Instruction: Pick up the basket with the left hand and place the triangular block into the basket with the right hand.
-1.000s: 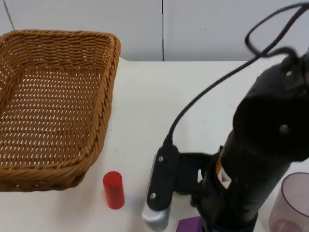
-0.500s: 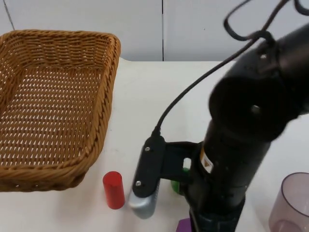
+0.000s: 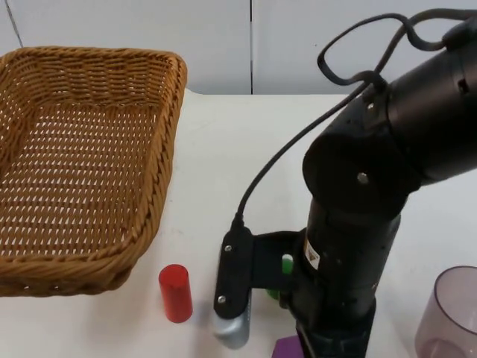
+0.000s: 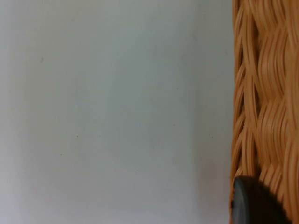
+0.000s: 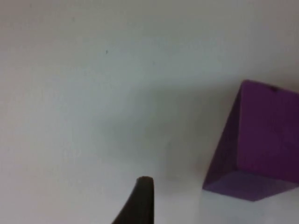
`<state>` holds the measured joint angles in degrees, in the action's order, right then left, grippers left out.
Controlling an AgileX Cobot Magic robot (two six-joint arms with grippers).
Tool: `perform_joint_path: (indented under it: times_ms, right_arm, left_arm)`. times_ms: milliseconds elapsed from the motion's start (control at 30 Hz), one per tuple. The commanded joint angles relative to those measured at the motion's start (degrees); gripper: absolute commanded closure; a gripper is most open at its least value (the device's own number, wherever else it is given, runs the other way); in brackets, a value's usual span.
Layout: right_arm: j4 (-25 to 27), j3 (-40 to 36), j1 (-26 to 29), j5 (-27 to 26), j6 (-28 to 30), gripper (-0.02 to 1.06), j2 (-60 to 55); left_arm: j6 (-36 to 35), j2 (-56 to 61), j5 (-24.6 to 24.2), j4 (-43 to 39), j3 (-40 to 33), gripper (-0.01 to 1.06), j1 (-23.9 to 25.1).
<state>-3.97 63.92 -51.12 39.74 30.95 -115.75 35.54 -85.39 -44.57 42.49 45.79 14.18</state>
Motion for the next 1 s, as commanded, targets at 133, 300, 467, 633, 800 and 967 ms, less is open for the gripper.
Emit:
perform_joint_path:
  times_ms: [133, 300, 467, 633, 800, 967]
  right_arm:
    - [1.17, 0.29, 0.19, -1.66, 1.62, 0.21, -1.29]
    - [1.16, 1.16, 0.23, -2.25, 2.56, 0.23, -1.87]
    - [2.32, 1.16, 0.46, -2.47, 3.10, 0.24, -2.02]
    - [2.72, 1.16, 0.65, -2.35, 3.10, 0.28, -2.16]
    - [2.72, 1.16, 0.65, -2.08, 3.10, 0.63, -2.16]
    - [2.72, 1.16, 0.65, -2.22, 3.38, 1.04, -2.16]
  left_arm:
    - [0.16, 0.79, -0.29, 1.77, 0.02, 1.05, 0.09]
    - [0.16, 0.79, -0.29, 1.77, 0.02, 1.05, 0.09]
    - [0.16, 0.79, -0.29, 1.77, 0.02, 1.05, 0.09]
    - [0.16, 0.79, -0.29, 1.77, 0.02, 1.05, 0.09]
    - [0.16, 0.79, -0.29, 1.77, 0.02, 1.05, 0.09]
    - [0.16, 0.79, -0.29, 1.77, 0.02, 1.05, 0.09]
